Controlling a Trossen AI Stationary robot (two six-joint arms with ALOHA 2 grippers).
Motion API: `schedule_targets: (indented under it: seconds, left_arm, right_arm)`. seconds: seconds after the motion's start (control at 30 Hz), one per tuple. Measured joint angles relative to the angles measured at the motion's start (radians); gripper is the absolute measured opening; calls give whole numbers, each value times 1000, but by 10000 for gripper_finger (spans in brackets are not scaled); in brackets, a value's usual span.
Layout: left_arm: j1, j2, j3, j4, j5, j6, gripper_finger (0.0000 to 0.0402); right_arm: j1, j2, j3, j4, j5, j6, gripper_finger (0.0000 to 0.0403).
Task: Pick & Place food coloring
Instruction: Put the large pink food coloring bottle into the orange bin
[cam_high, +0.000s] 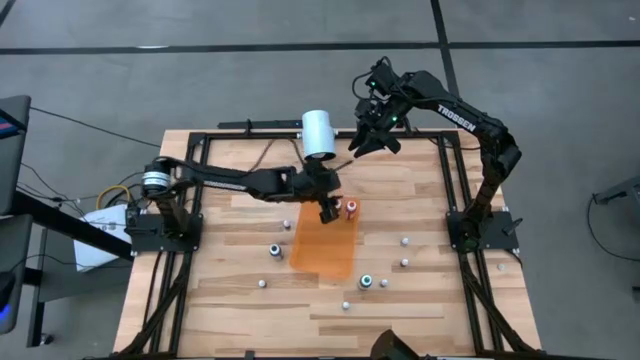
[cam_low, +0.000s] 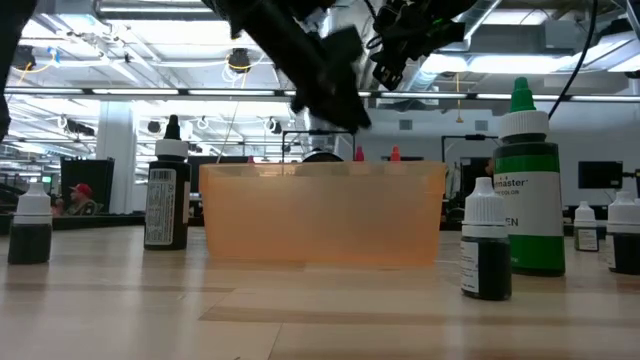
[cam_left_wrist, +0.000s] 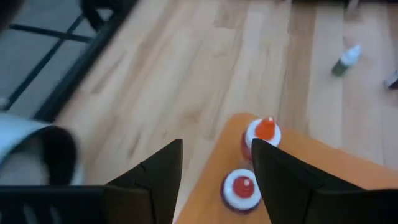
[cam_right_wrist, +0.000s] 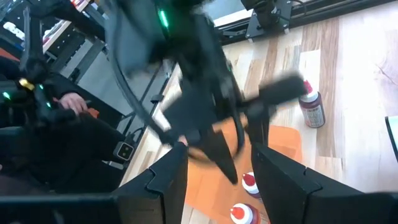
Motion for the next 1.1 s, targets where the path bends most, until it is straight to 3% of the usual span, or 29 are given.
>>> schedule_targets:
  seconds: [0.27,0.43,0.9,1.1]
  left_arm:
    - [17,-232,1,-385,-28,-180,185]
    - [16,-272,1,-603,-85,-320,185]
    - [26,-227,-7,-653,-103,-265,185]
    - [26,-227,-7,-672,-142,-274,185]
  right_arm:
    - [0,0,0,0,-2,3,168]
    - [2,0,0,0,-4,5,165]
    - [5,0,0,1,3,-8,164]
    - [-27,0,0,-29,-81,-7,166]
